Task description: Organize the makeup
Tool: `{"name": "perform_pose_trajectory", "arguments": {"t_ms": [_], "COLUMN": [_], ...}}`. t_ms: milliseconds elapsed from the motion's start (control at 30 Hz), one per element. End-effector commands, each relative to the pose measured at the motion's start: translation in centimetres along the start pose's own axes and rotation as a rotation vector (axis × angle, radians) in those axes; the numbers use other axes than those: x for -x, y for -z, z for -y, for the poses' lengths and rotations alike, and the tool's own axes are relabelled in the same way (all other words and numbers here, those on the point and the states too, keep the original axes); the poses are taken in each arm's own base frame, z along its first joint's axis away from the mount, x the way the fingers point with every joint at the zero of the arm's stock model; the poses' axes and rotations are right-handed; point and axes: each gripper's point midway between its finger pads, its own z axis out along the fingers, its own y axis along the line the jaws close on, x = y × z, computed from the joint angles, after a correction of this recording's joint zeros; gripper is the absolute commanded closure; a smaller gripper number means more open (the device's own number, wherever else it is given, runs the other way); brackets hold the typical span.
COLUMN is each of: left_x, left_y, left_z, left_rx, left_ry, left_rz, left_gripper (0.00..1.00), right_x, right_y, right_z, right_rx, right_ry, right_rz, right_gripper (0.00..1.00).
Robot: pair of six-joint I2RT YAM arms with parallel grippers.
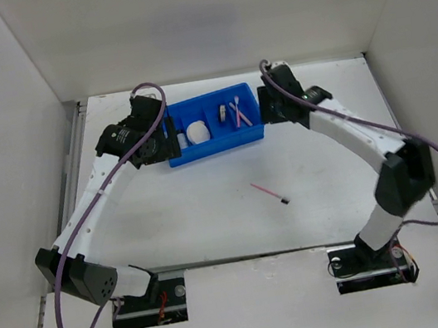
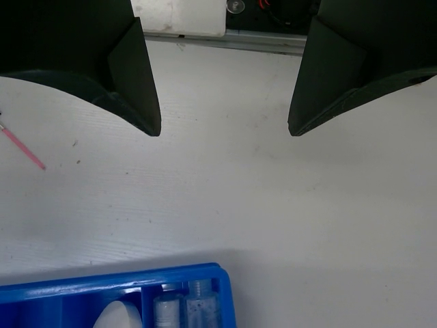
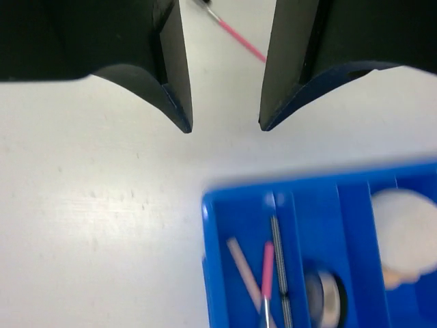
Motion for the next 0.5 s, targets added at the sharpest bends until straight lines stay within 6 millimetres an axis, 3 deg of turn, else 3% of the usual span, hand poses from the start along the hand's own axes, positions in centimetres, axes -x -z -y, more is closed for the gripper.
{"name": "perform_pose_trajectory", "arguments": {"t_ms": [0, 33, 100, 133, 267, 467], "left_x": [0.6, 0.5, 1.0, 1.0, 1.1, 1.2], "left_y": [0.3, -0.1, -0.3, -0.3, -0.6, -0.4], "left_z": [0.1, 0.2, 0.5, 0.5, 0.8, 1.3], "left_rx": [-0.004, 0.001, 0.000, 0.000, -0.010, -0.033], "left_ry": [-0.004, -0.008, -0.007, -0.007, -0.007, 0.015], "left_rz": [0.028, 0.017, 0.019, 0.019, 0.018, 0.017], "left_gripper": [0.28, 0.28, 0.30, 0.30, 0.30, 0.30], "right_x": [-5.1, -9.5, -12.9, -15.4, -19.3, -21.4], "right_y": [1.7, 1.2, 1.7, 1.5, 2.0, 0.6], "right_z": [-1.6, -0.5, -0.7, 0.4, -0.2, -1.1], "right_rx": [0.149, 0.126, 0.166, 0.141, 0.208, 0.211], "right_ry": [0.033, 0.060, 0.085, 0.098, 0.097, 0.083], "right_rz": [-0.045, -0.124, -0.187, -0.245, -0.328, -0.375], "right_gripper": [0.50, 0.48, 0.44, 0.44, 0.40, 0.40]}}
